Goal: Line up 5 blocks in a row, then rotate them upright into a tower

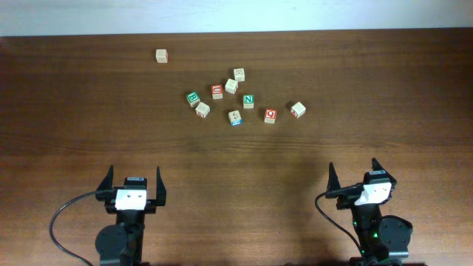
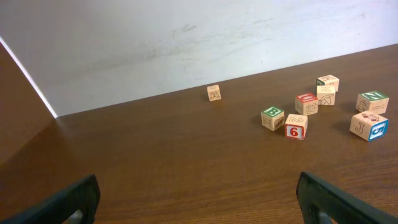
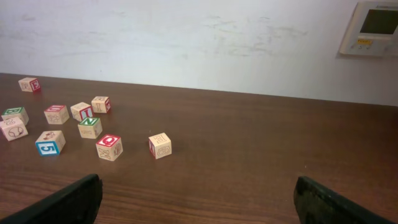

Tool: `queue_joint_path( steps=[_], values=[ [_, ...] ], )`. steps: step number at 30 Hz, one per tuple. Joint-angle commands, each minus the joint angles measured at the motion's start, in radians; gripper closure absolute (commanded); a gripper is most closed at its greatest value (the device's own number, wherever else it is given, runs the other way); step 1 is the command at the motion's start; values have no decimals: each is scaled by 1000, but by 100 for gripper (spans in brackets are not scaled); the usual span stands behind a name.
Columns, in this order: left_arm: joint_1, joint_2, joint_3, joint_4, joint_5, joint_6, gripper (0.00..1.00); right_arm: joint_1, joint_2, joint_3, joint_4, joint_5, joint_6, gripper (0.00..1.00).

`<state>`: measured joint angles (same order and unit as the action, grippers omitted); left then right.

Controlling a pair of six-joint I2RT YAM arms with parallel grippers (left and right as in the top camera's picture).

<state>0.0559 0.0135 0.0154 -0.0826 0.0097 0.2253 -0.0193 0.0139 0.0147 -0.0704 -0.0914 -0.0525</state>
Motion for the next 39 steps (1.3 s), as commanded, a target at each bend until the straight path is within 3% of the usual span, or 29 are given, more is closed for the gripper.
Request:
queue_joint_path(
  steps=[1,39],
  values=[
    [4,-8,-7,-1,-7,16,1,-7,-7,-9,-1,9,0,2],
    [4,-8,-6,13,2,15,1,-7,-7,-9,0,9,0,2]
  ],
)
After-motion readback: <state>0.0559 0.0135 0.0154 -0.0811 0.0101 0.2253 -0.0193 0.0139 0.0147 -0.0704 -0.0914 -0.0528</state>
